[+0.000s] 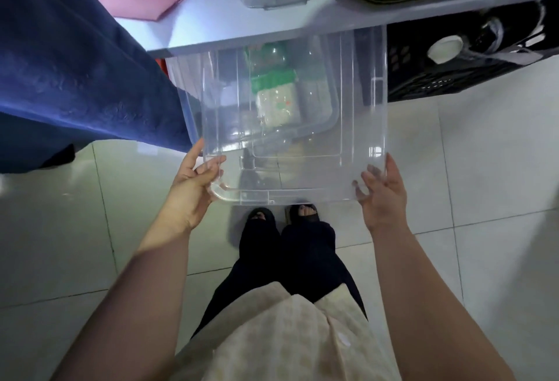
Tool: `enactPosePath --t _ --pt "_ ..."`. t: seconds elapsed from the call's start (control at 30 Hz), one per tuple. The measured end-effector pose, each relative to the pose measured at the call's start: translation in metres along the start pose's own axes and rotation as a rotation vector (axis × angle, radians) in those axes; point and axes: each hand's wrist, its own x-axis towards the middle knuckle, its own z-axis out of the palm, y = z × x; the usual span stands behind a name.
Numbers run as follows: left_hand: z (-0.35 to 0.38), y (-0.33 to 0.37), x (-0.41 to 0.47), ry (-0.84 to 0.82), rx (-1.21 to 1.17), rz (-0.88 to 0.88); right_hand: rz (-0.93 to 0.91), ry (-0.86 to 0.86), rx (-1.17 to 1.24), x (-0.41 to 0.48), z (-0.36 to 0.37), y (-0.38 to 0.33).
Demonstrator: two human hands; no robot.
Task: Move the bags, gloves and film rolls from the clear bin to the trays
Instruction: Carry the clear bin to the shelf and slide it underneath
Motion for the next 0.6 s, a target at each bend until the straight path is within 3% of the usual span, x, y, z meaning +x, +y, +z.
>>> enactPosePath --t 0.17,0.37,0.5,0.6 --pt "-0.005 0.016 0.009 0.189 0.320 0.238 -0.109 -0.122 -0.202 0.028 0.057 -0.009" --pt "-0.010 0.032 0.063 0.361 0.554 0.313 -0.222 -0.120 -0.429 0.083 0.115 -0.006" --pt "-0.014 0.032 0.088 0.355 0.562 0.273 -0.262 -0.123 -0.556 0.113 0.129 -0.005" --pt "-0.011 0.024 0.082 0.359 0.326 0.255 -0.262 -0.131 -0.637 0.120 0.120 -0.007"
